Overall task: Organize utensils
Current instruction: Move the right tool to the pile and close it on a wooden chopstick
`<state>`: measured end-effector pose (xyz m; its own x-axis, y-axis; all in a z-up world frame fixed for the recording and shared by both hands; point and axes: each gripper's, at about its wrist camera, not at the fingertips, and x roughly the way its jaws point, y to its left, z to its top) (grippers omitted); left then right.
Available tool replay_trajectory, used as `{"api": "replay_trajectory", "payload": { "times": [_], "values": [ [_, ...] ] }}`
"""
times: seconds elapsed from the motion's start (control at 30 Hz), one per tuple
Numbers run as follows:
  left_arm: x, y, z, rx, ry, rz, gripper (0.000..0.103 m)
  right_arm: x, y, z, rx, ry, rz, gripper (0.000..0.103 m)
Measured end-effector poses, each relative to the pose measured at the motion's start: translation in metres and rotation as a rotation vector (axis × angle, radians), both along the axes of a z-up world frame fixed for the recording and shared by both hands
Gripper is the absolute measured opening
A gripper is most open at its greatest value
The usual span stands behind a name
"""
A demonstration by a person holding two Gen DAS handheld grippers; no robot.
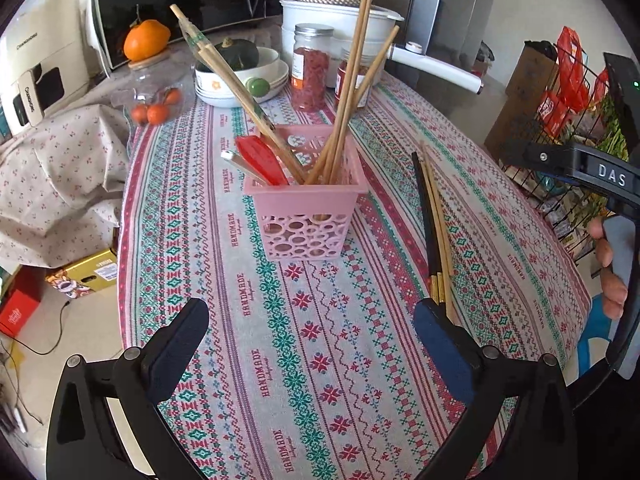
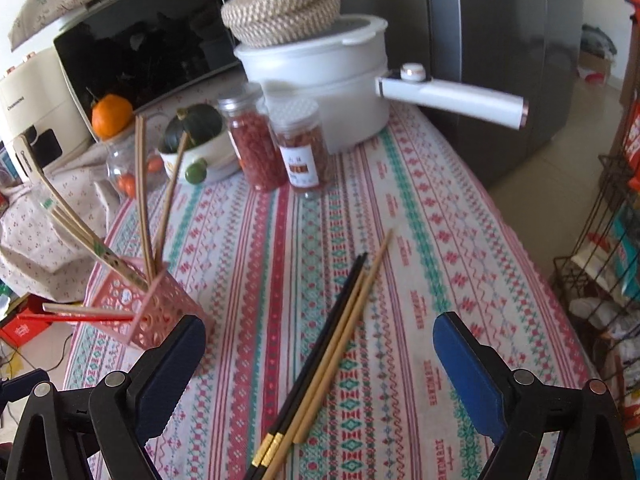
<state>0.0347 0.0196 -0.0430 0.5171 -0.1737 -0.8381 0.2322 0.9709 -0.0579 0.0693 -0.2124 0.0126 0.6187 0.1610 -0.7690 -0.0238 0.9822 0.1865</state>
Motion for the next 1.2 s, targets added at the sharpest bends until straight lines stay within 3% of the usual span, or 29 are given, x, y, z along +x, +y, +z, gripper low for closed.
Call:
{"api": "replay_trajectory", "payload": {
  "times": [0.27, 0.37, 0.53, 0.67, 1.07, 1.17, 1.2],
  "values": [
    [0.005, -0.012, -0.016, 0.017, 0.050, -0.019, 0.103, 0.042, -0.009, -0.072, -0.024, 0.332, -0.019, 0.095],
    [0.009, -0.011, -0.020, 0.015, 0.067, -0.017, 0.103, 0.058, -0.014, -0.093, -0.030, 0.400, -0.053, 0.095],
    [0.015, -0.013, -0.025, 0.021, 0.078, -0.021, 0.103, 0.081, -0.024, -0.110, -0.088, 0.431, -0.109, 0.095],
    [0.019, -0.015, -0.028, 0.023, 0.088, -0.024, 0.103, 0.093, -0.029, -0.118, -0.069, 0.448, -0.152, 0.095],
    [0.017, -0.031, -0.030, 0.033, 0.088, -0.058, 0.103, 0.110, -0.028, -0.127, -0.184, 0.448, -0.147, 0.094],
    [0.016, -0.043, -0.029, 0.022, 0.089, -0.079, 0.103, 0.103, -0.040, -0.126, -0.170, 0.449, -0.145, 0.084],
    [0.015, -0.049, -0.028, 0.016, 0.085, -0.090, 0.103, 0.100, -0.044, -0.125, -0.167, 0.447, -0.143, 0.076]
  ]
}}
